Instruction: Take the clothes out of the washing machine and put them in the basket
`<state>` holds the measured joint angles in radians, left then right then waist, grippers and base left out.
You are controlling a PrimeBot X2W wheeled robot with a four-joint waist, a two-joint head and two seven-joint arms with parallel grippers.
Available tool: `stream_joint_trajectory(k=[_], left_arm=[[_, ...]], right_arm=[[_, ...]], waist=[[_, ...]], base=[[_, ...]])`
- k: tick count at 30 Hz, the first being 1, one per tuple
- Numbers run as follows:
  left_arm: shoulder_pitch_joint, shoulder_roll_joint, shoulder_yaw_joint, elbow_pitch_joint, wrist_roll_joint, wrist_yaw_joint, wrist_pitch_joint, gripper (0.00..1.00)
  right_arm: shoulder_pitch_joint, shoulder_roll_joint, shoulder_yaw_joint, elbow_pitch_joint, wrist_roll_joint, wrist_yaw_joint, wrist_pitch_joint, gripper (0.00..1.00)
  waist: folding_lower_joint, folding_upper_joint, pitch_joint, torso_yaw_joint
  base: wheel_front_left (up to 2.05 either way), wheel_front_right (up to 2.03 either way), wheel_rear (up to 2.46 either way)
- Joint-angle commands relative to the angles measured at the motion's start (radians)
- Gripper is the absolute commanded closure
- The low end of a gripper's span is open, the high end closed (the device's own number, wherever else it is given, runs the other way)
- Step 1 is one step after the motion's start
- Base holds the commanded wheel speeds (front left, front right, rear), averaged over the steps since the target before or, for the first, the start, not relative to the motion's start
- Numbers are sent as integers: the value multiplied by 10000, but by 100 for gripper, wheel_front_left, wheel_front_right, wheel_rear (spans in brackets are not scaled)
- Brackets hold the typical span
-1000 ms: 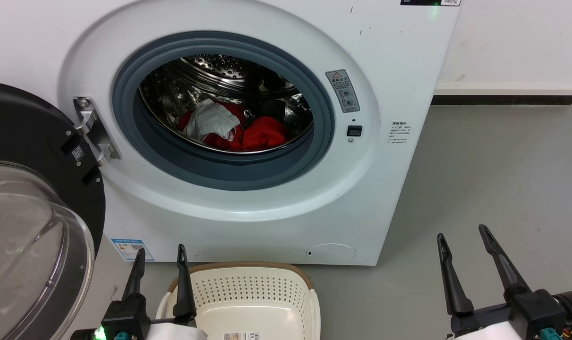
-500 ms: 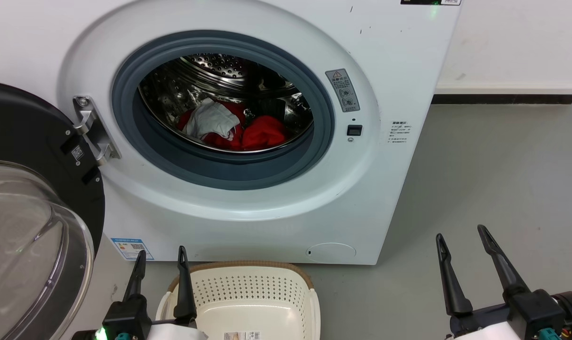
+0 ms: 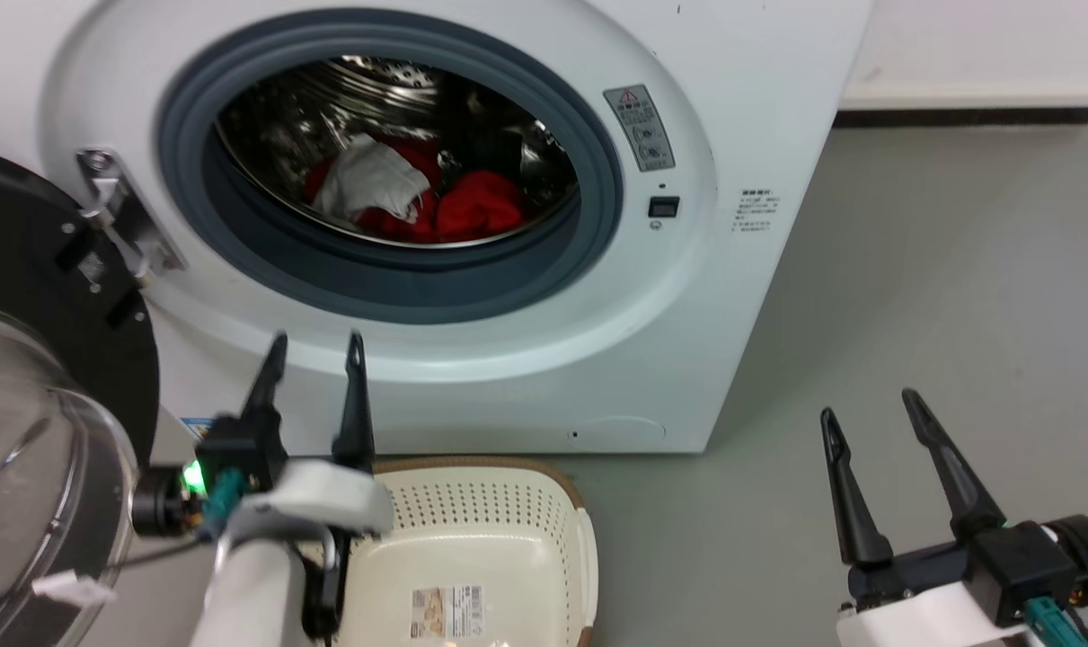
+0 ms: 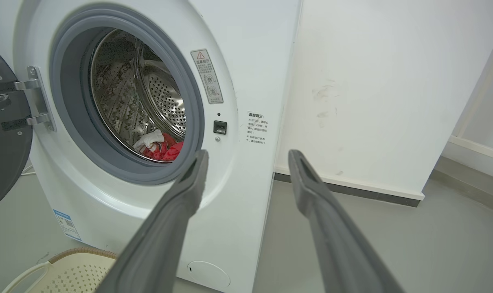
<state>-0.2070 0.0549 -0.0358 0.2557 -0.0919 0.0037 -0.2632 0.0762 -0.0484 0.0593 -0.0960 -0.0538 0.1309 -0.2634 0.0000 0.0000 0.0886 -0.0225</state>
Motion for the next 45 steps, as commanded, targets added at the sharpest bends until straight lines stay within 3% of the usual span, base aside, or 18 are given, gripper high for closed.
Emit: stream_joint_trajectory(k=[1,2,15,21,29,34,40,45], left_arm=[[-469,103,91,203,59,-79,-25,0],[-1700,278,280,826,103,-299,-25,0],[-6927,1610,53,4627,695,-838,16,0],[-9356,2225,-267,6193,796,-1093,731,0],[-11801,2710,-860,7630,696,-1315,2643,0],[-12875,2938,-1843,8341,564,-1323,4022,0],[-13748,3260,-3119,8777,-126,-1326,5476,0],[-14373,3546,-3558,9053,-899,-1327,6860,0]], right_arm=[[-231,-33,1,-57,-43,-5,-21,0],[-595,-29,10,-121,-2,-5,-21,0],[-2028,-16,8,-417,515,-5,-21,0],[-2701,-13,-45,-617,936,-5,-21,0],[-3214,-15,39,-756,1378,-5,-21,0],[-3345,-16,177,-807,1619,-5,-21,0],[-3506,-13,183,-899,1870,-5,-21,0],[-3573,-15,246,-946,2044,-5,-21,0]], waist=[[0,0,491,-256],[0,0,1108,-530],[0,0,3838,-1817],[0,0,5087,-2234],[0,0,6096,-2714],[0,0,6500,-2965],[0,0,6958,-3164],[0,0,7281,-3323]], base=[[0,0,0],[0,0,0],[0,0,0],[0,0,0],[0,0,0],[0,0,0],[0,0,0],[0,0,0]])
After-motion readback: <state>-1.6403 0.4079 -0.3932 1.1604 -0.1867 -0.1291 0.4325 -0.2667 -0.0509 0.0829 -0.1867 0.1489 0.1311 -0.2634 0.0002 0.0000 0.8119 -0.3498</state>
